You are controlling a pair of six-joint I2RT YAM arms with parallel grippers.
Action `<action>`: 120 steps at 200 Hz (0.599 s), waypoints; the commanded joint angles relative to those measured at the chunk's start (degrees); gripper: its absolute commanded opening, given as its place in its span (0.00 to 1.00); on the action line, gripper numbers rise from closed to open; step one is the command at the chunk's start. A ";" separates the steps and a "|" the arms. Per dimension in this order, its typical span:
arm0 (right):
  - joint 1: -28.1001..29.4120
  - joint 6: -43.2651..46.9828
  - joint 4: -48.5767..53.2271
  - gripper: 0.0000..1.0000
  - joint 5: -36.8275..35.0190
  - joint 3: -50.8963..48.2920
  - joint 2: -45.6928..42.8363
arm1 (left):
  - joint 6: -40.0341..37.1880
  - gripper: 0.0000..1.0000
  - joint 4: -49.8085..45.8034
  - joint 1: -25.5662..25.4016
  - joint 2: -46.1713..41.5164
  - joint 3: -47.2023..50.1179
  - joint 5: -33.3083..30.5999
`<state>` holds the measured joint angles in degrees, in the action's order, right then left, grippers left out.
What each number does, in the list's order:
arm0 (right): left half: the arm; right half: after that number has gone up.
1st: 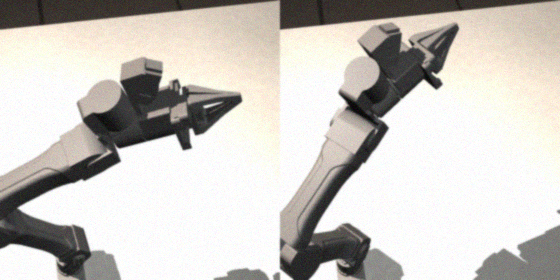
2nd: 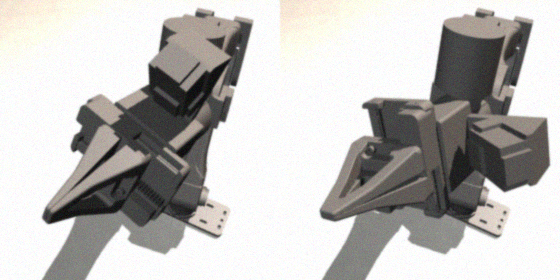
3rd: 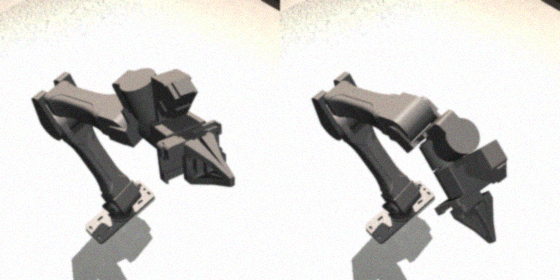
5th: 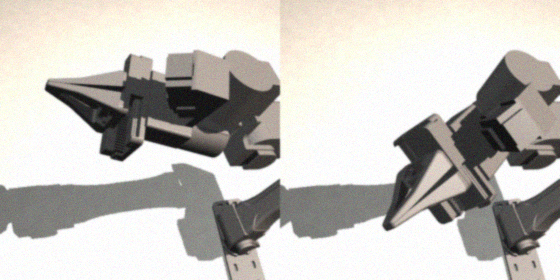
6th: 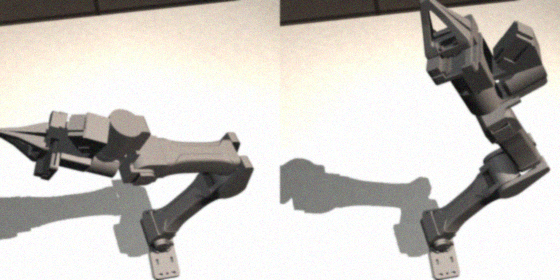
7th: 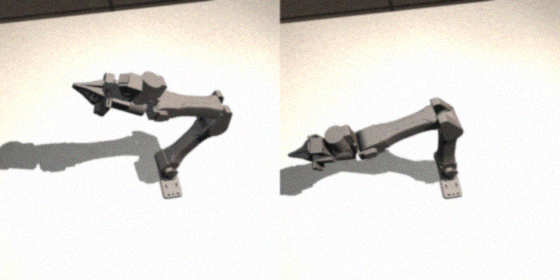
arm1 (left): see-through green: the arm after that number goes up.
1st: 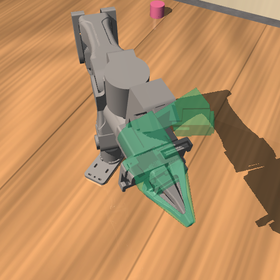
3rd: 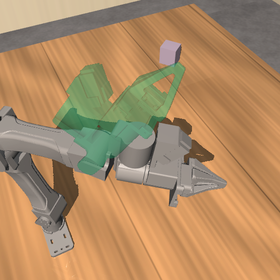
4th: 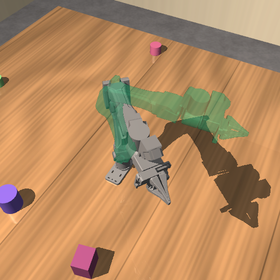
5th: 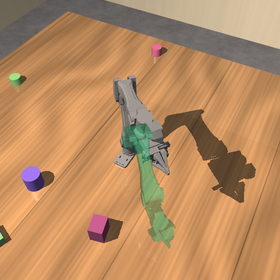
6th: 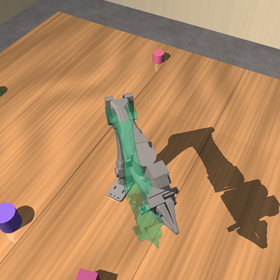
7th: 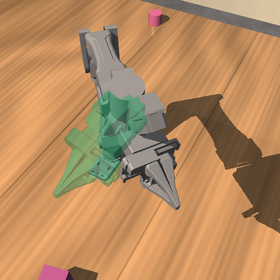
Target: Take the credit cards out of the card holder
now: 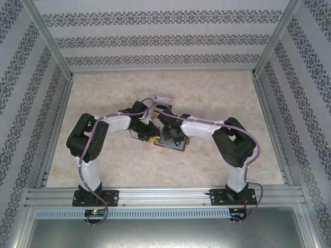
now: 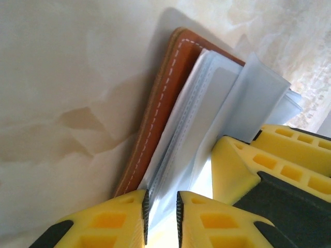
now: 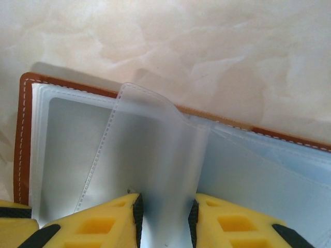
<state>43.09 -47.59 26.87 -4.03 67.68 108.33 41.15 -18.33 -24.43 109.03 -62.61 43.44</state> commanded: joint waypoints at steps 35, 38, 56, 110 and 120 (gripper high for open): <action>-1.28 -0.15 -0.63 0.32 2.68 -4.43 -0.96 | 0.34 0.22 5.96 -0.91 -1.37 -0.05 6.81; -1.29 -0.21 -0.86 0.32 2.79 -4.60 -1.10 | 0.34 0.22 6.04 -0.90 -1.46 -0.04 6.83; -1.65 -0.30 -2.31 0.32 3.68 -5.45 -1.65 | 0.39 0.22 6.26 -0.89 -1.47 -0.07 7.22; -2.63 -0.82 -6.67 0.31 6.77 -8.00 -2.73 | -1.03 0.25 4.59 -1.60 -0.89 -0.82 6.42; -2.73 -0.90 -6.98 0.31 7.20 -8.16 -2.62 | -1.66 0.26 3.60 -1.79 -0.76 -1.27 5.92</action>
<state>40.60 -47.77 20.56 0.14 61.84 104.66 41.10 -14.98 -24.51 109.03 -62.61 48.82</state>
